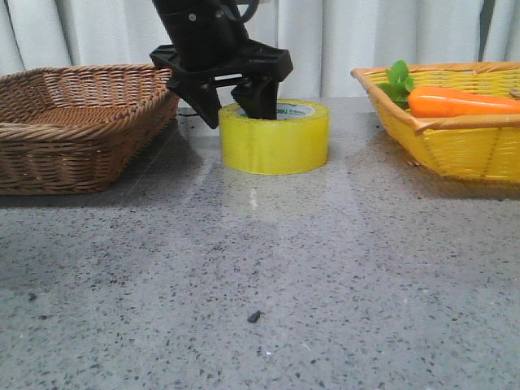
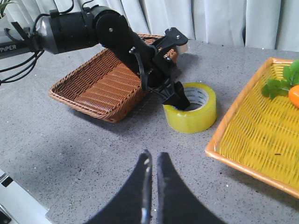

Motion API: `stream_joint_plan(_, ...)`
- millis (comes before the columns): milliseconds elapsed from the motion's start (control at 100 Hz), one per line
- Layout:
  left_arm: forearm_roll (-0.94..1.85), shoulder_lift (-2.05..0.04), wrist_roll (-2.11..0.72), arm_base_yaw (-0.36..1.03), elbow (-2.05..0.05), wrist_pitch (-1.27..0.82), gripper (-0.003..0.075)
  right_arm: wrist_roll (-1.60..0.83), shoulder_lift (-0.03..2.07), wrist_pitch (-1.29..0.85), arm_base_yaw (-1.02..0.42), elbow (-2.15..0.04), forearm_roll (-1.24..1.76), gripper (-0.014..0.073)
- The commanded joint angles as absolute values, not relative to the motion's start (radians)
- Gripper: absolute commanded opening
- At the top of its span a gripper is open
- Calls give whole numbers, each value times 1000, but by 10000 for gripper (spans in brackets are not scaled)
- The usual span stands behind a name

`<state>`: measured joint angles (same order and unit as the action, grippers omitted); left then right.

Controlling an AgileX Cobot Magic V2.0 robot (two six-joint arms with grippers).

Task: Transfer tape with both arms
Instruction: 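Lift the tape roll with the left gripper and drop it into the brown basket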

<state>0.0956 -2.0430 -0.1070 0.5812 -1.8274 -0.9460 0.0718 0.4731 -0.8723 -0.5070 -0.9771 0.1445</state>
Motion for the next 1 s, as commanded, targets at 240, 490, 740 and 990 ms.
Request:
stream_joint_plan(240,154,-1973,-127,583,-1884,-928,-20,69,478,-806,-508,-1000,147,-64)
stream_joint_plan(490,101,-1801,-148,567,-2056,-918,-20,69,478,-817,-508,-1000,147,-64)
stream_joint_plan(740,-16,-1662,-152,409,-2012,-1068,-21,69,478,-828,-508,-1000,147,-64)
stream_joint_plan(990,-14,-1634,-152,287,-1677,-967,-21,69,478,-866,-508,-1000,154,-64)
